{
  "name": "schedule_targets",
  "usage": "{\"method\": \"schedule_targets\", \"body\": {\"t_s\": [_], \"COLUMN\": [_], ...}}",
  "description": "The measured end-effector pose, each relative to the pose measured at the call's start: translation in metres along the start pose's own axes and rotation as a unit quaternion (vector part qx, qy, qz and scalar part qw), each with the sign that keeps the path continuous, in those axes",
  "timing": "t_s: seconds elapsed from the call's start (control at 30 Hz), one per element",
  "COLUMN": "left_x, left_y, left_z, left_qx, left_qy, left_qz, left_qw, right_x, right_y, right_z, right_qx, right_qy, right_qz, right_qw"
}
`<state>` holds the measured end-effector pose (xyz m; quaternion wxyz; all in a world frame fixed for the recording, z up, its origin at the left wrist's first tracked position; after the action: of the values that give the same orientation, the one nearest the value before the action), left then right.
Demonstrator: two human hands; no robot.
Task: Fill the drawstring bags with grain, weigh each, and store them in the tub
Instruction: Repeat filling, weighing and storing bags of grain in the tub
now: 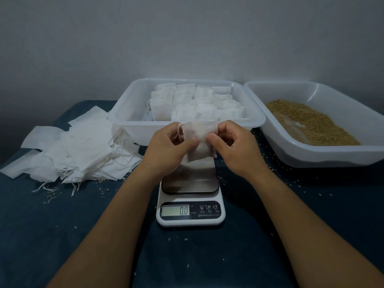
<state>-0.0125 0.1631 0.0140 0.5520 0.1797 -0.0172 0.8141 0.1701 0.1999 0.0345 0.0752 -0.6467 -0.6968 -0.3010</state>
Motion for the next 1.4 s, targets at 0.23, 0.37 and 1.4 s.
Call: {"method": "schedule_targets", "body": {"t_s": [0.23, 0.37, 1.4], "left_x": [-0.012, -0.013, 0.035], "left_y": [-0.019, -0.024, -0.059], "left_z": [0.001, 0.003, 0.038], "left_qx": [-0.103, -0.084, -0.264], "left_qy": [0.064, 0.041, 0.128], "left_qz": [-0.073, -0.064, 0.072], "left_qw": [0.990, 0.994, 0.953], "right_x": [0.000, 0.001, 0.105], "right_y": [0.010, 0.013, 0.067], "right_z": [-0.007, -0.008, -0.037], "right_qx": [0.066, 0.099, 0.061], "right_qy": [0.010, 0.009, 0.066], "right_qz": [0.058, 0.069, 0.000], "right_qw": [0.996, 0.993, 0.996]}}
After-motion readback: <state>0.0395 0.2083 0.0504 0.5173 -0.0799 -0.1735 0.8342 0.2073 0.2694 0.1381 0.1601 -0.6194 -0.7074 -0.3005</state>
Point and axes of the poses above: each hand's wrist, its own x-axis towards the middle knuckle, its own y-axis out of the back of the hand, z = x × y, the point moved 9 cm from there along x, towards the middle knuckle, and after that the axes turned 10 degrees about z, right-handed, at the moved point
